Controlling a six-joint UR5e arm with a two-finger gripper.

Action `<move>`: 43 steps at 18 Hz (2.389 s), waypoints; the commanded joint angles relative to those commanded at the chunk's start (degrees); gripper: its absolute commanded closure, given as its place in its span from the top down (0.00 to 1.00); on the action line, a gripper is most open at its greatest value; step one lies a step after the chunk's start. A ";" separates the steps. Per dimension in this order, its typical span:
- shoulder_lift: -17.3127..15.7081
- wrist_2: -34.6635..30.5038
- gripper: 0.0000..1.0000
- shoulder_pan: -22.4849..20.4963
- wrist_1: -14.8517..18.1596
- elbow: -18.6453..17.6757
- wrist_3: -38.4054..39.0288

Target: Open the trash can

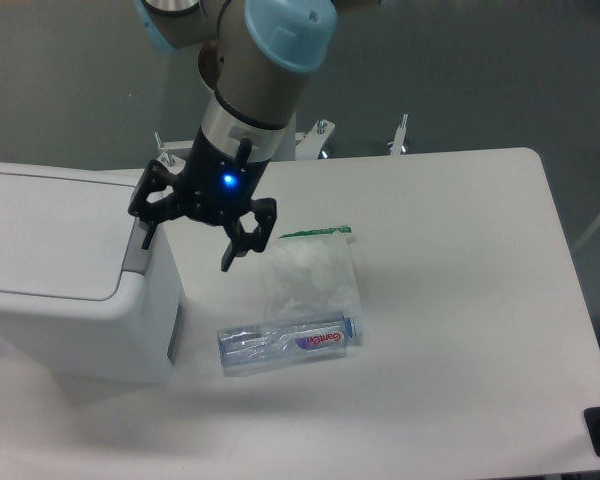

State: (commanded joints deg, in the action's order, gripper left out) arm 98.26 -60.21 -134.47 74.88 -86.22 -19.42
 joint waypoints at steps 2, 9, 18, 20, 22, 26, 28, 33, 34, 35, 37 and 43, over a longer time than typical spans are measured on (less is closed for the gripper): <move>-0.09 0.00 1.00 0.09 -0.26 -1.14 -0.53; 0.09 -0.09 1.00 0.18 -0.35 -1.85 -0.53; 0.79 -0.18 1.00 0.62 -0.35 -1.85 -0.44; 0.79 -0.26 1.00 0.62 -0.35 -1.76 -0.27; 0.62 -0.18 1.00 0.62 -0.27 -1.59 -0.26; 0.70 -0.26 1.00 0.53 -0.09 -0.97 -0.26; 0.79 -0.18 1.00 0.27 0.09 -0.19 -0.35; 0.70 -0.26 1.00 -3.51 -0.70 1.58 -3.95; 0.70 -0.26 1.00 -4.65 -1.05 1.49 -4.74; 0.62 -0.35 1.00 -5.88 -1.23 0.97 -5.44; 0.70 -0.53 1.00 -8.51 -1.15 0.52 -6.94; 2.63 -11.22 1.00 -16.51 -1.41 -0.36 -18.60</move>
State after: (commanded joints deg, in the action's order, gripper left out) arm 100.89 -71.43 -150.99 73.48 -86.57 -38.02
